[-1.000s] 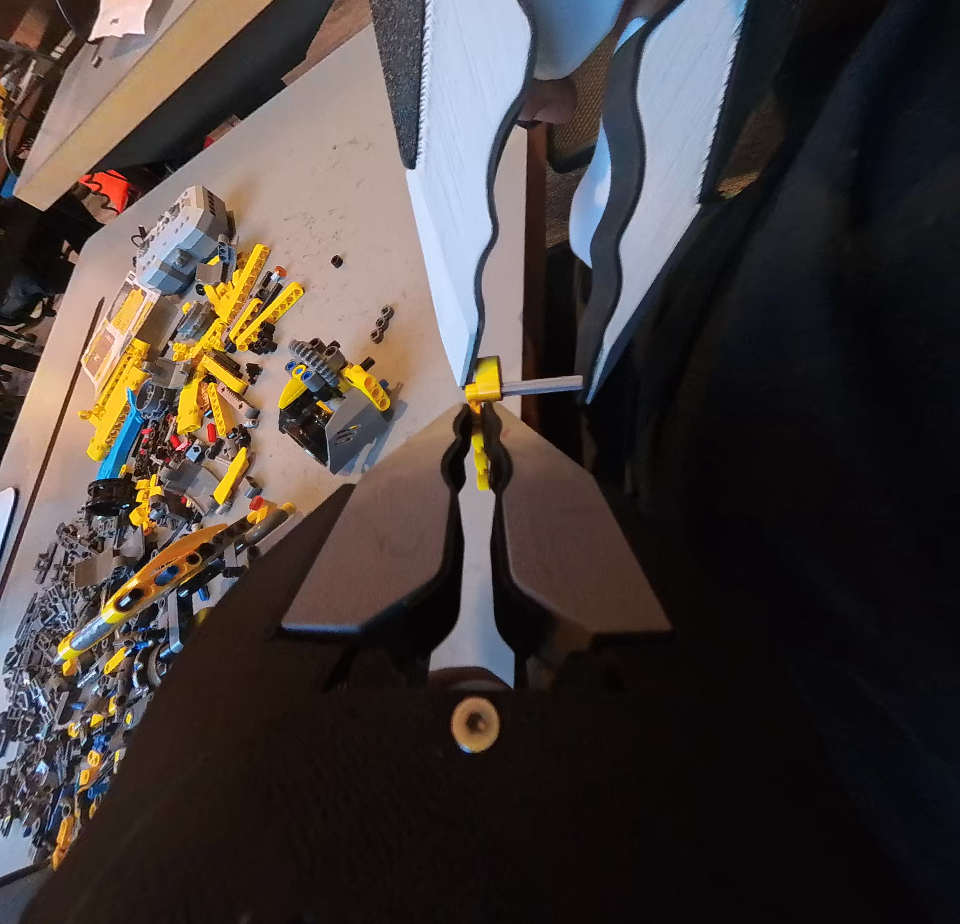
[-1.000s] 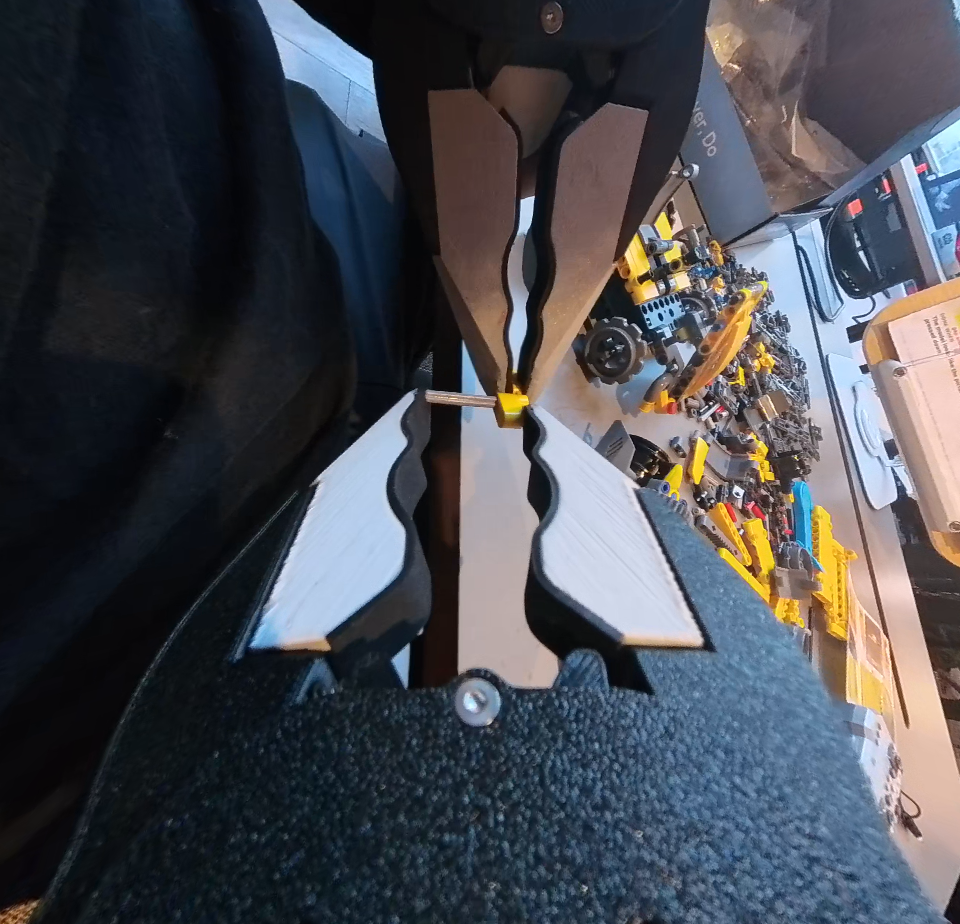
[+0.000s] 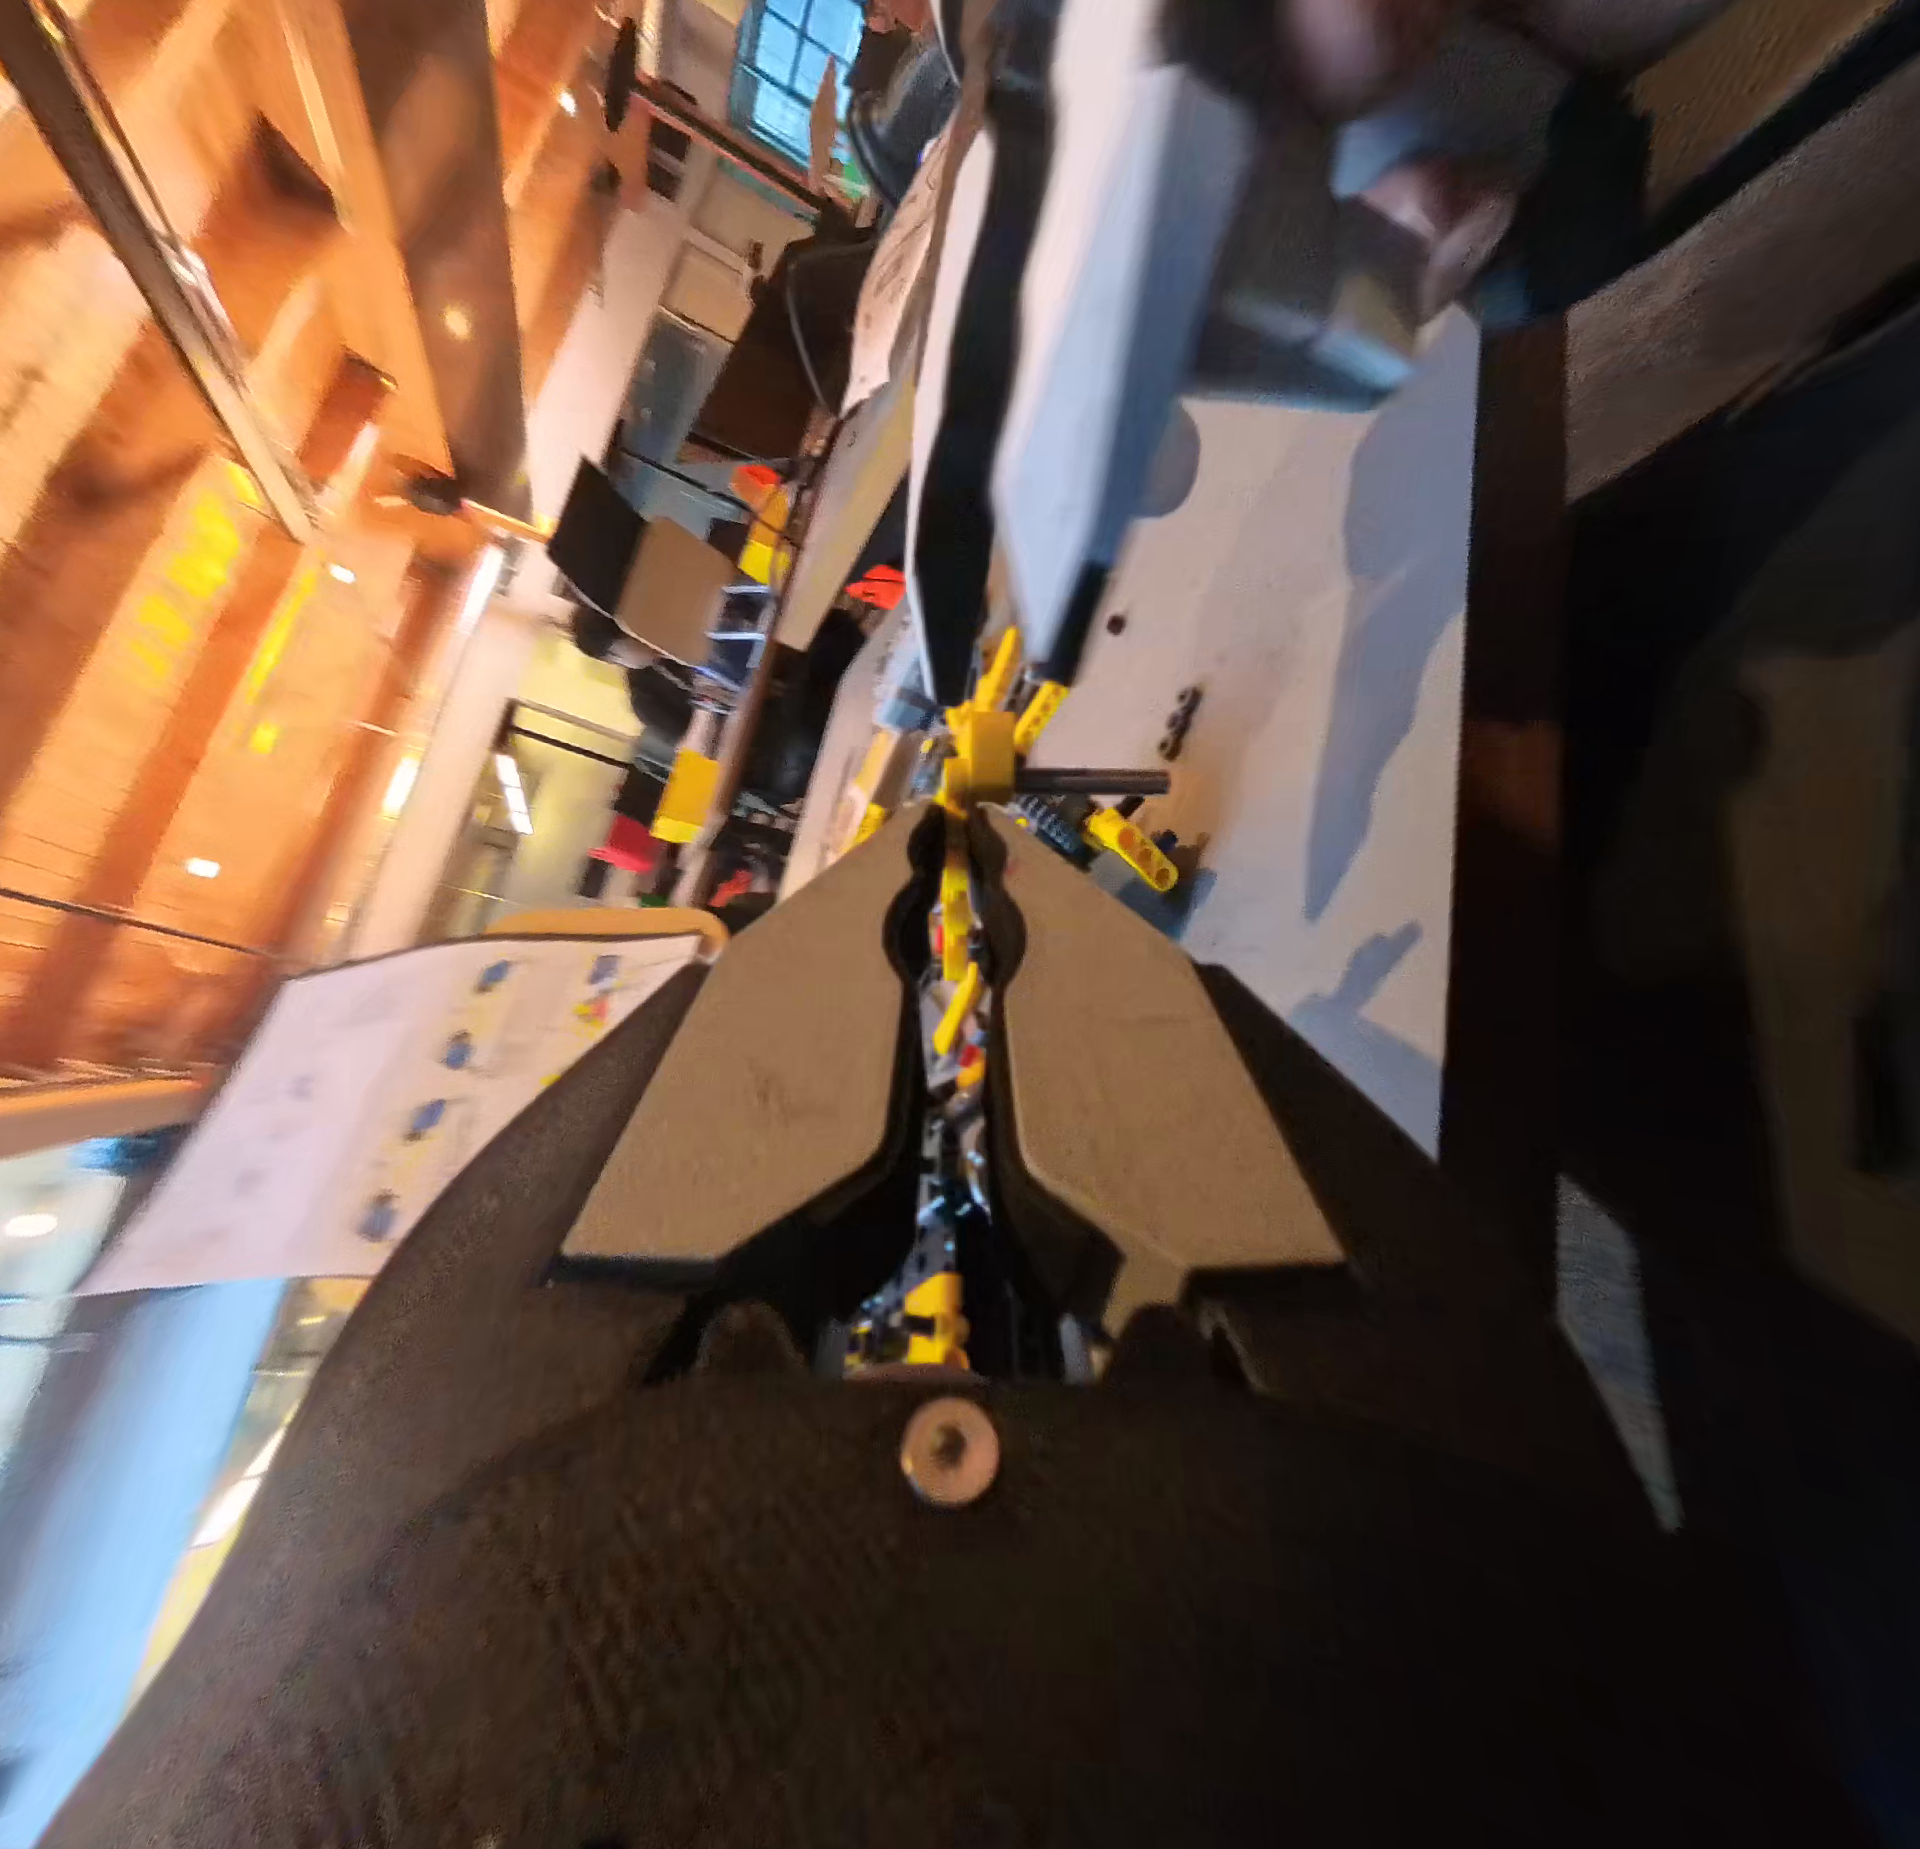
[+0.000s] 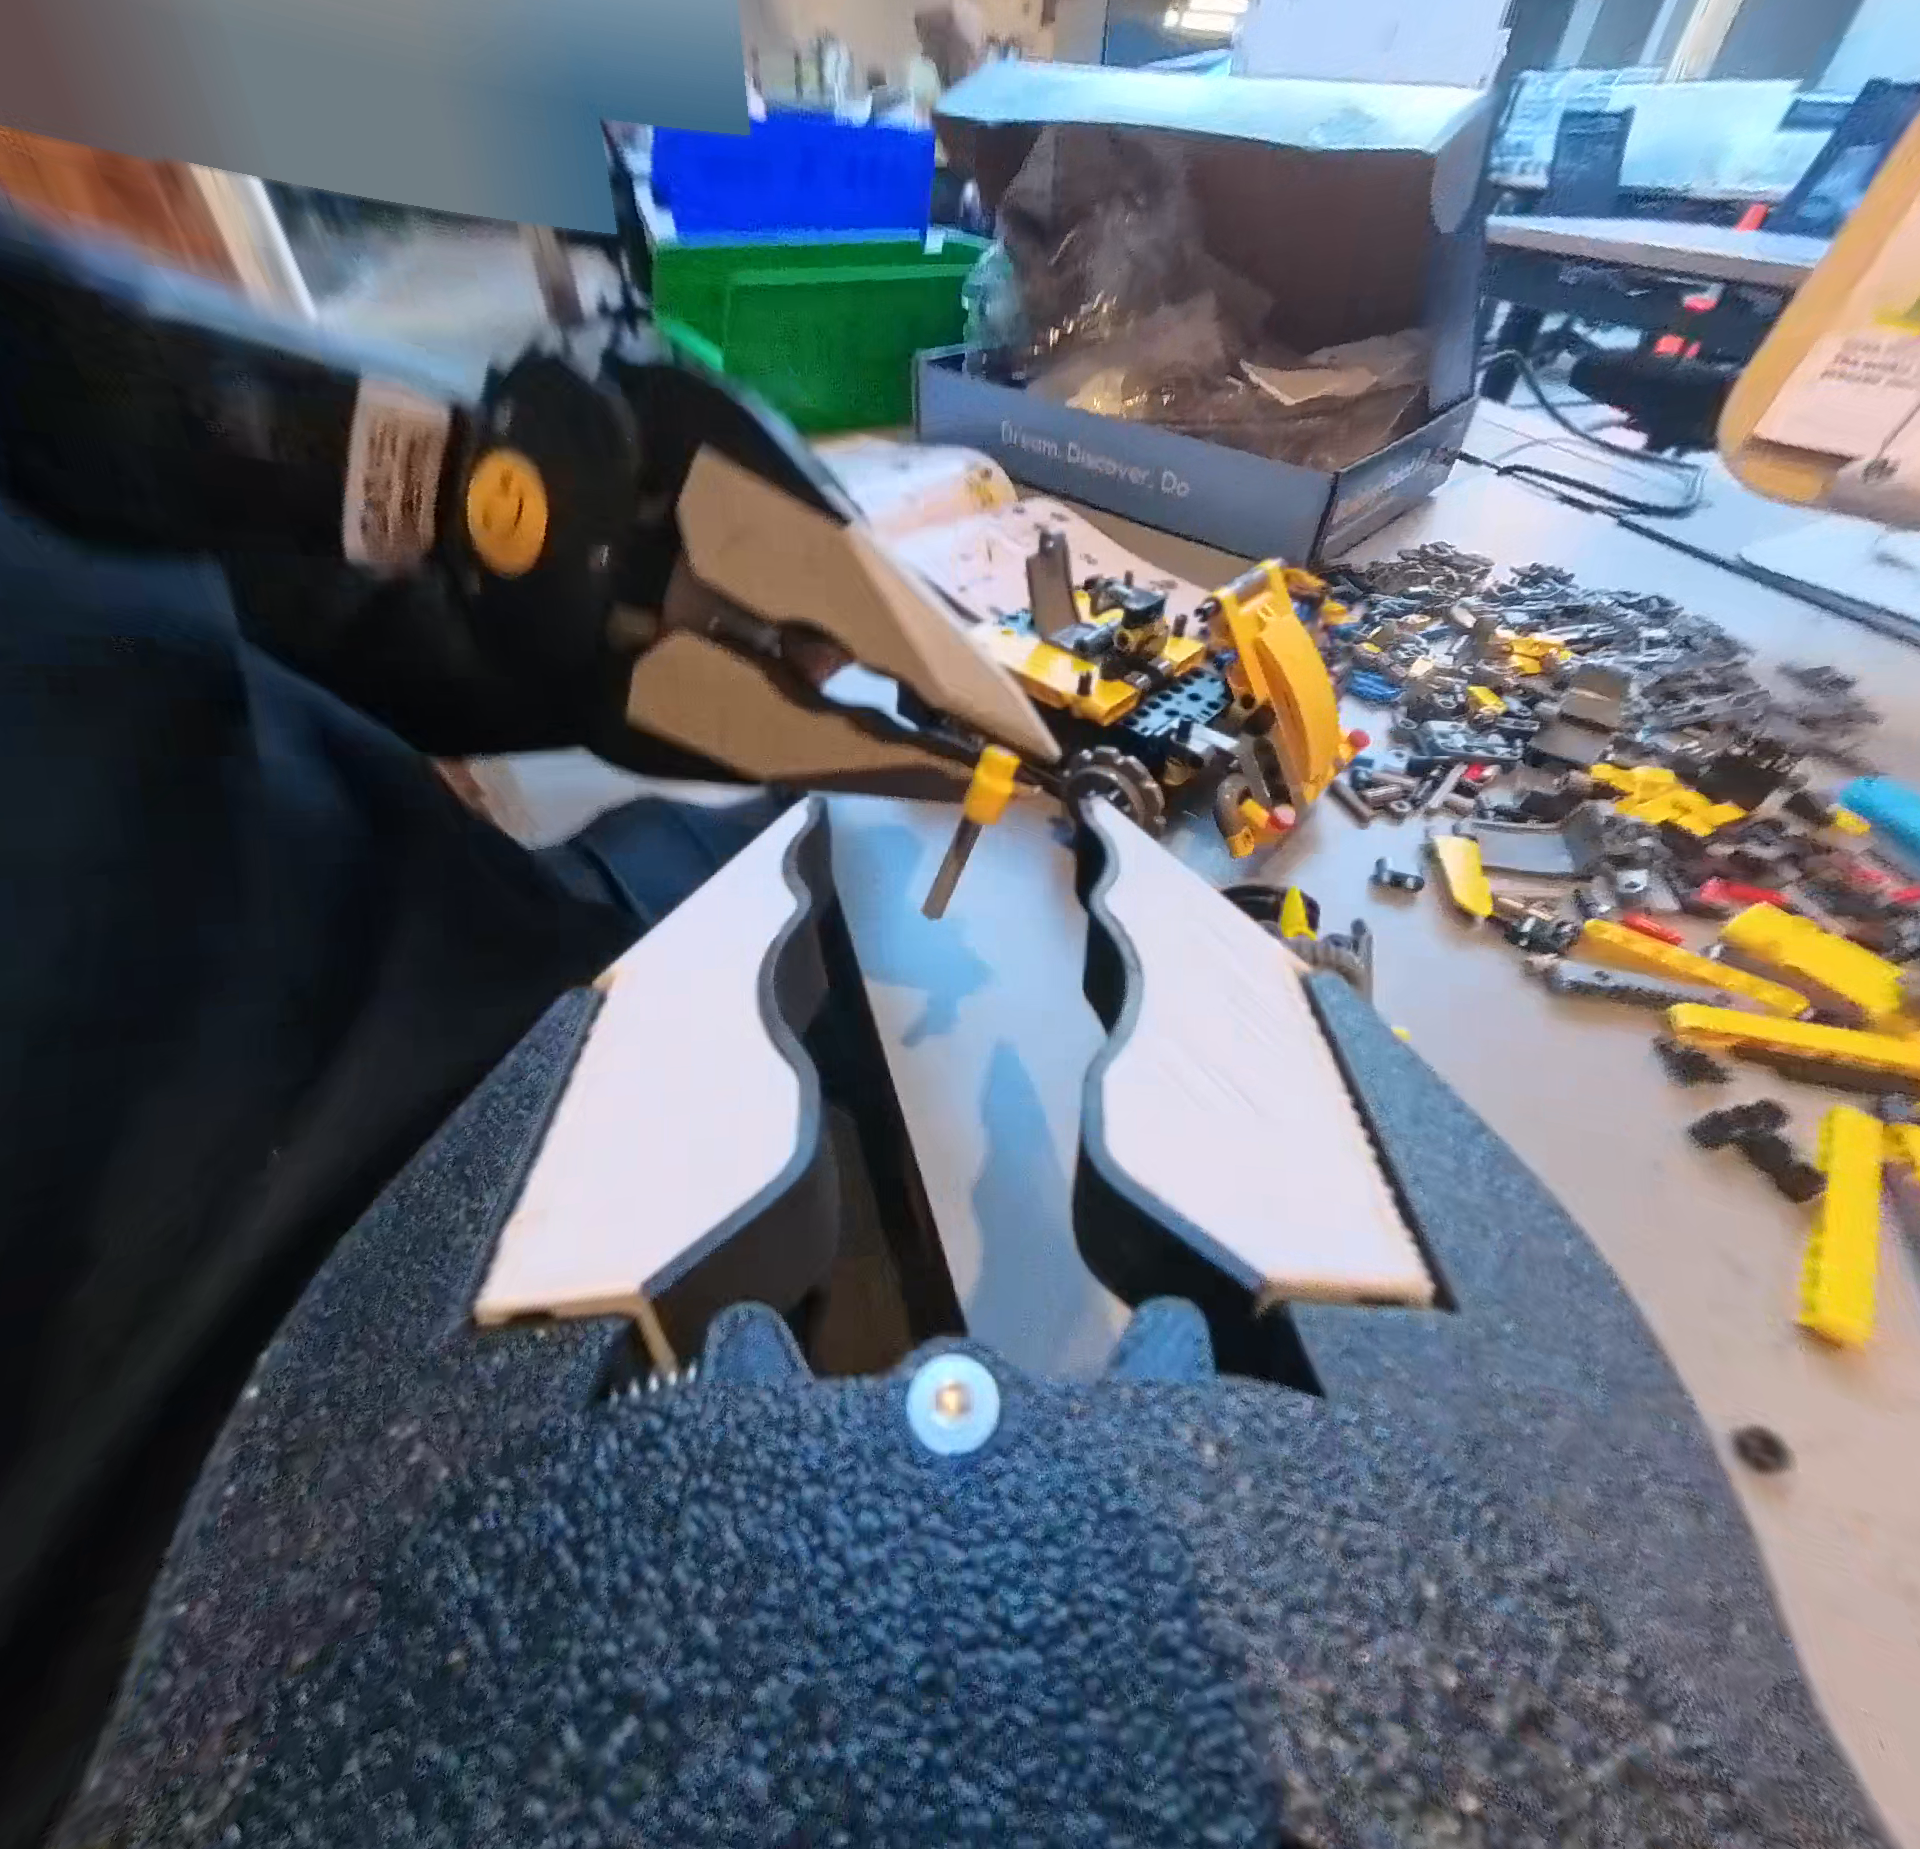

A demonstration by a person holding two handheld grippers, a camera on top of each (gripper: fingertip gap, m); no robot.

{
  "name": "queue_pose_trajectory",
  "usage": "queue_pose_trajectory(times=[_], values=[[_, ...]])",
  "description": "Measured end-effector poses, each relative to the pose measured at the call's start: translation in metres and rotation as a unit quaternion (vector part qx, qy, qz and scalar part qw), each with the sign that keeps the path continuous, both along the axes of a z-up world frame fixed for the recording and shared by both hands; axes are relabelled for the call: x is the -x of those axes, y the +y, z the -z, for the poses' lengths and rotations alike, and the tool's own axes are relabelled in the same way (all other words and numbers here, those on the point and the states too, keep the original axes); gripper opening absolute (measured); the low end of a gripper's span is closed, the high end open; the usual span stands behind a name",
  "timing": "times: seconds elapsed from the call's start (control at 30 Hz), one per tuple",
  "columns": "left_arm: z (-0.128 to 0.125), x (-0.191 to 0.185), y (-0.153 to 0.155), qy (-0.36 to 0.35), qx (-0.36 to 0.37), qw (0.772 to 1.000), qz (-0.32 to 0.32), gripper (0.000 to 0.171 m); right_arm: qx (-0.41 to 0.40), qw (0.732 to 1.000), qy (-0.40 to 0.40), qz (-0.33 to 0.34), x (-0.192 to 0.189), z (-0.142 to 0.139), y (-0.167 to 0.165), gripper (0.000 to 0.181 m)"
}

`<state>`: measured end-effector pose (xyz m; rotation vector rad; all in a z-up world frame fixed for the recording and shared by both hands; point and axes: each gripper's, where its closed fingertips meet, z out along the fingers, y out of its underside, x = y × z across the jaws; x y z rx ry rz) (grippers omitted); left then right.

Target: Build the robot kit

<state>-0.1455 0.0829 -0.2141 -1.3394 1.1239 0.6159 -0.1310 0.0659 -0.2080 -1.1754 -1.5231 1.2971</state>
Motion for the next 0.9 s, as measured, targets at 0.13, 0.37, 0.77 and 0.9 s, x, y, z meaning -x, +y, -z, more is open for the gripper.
queue_pose_trajectory(times=[0.13, 0.37, 0.77, 0.9], values=[[0.003, -0.007, 0.001, 0.04, -0.026, 0.999, -0.004, 0.0, 0.015, 1.0, -0.008, 0.017, 0.003, 0.006, 0.009, 0.036], [0.017, -0.009, 0.002, 0.025, 0.006, 1.0, -0.015, 0.001, -0.05, 0.997, -0.055, 0.016, 0.006, 0.028, 0.002, 0.009], [0.04, -0.006, -0.011, -0.209, 0.23, 0.95, 0.034, 0.022, -0.076, 0.994, -0.063, -0.036, 0.004, 0.039, -0.008, 0.007], [0.033, -0.014, -0.023, -0.302, 0.299, 0.9, 0.094, 0.025, -0.045, 0.995, -0.06, -0.063, 0.001, 0.034, -0.011, 0.008]])
